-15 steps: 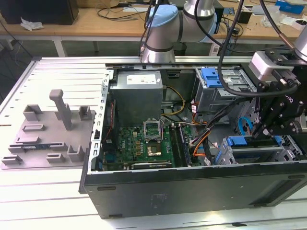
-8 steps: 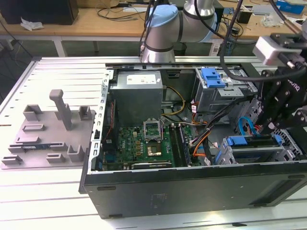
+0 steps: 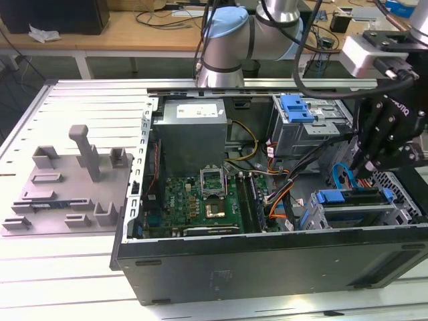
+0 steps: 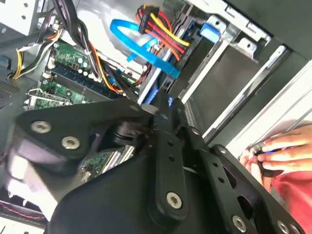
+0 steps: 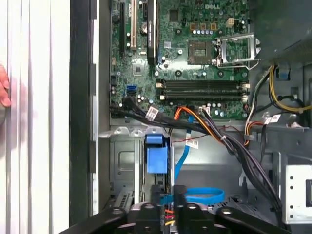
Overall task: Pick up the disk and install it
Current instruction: 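Insert the second disk wire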
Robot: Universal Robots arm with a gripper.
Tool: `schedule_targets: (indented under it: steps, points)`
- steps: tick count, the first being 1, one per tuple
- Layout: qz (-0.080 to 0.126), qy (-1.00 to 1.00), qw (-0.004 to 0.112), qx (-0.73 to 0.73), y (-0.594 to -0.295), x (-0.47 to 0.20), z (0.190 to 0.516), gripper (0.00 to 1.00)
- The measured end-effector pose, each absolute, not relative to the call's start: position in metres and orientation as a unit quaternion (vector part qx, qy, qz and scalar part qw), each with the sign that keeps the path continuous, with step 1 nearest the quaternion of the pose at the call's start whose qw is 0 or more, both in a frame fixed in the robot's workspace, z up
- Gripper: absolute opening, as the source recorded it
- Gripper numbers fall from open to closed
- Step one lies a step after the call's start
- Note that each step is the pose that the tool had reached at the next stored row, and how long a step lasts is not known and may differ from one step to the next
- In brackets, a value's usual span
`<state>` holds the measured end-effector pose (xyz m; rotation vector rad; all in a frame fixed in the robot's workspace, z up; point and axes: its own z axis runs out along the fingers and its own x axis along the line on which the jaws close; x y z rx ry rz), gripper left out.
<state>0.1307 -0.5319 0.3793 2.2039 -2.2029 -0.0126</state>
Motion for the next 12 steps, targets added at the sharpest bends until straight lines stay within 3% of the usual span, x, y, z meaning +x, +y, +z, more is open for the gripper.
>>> schedule_targets:
  steps: [1,3,12]
  points:
    - [-0.003,-0.707,0.012,0.707,-0.5319,0.1282,0.3794,0.22]
    - [-0.002,-0.707,0.010,0.707,-0.5320,0.1226,0.3795,0.11]
    - [-0.001,-0.707,0.010,0.707,-0.5319,0.1213,0.3795,0.11]
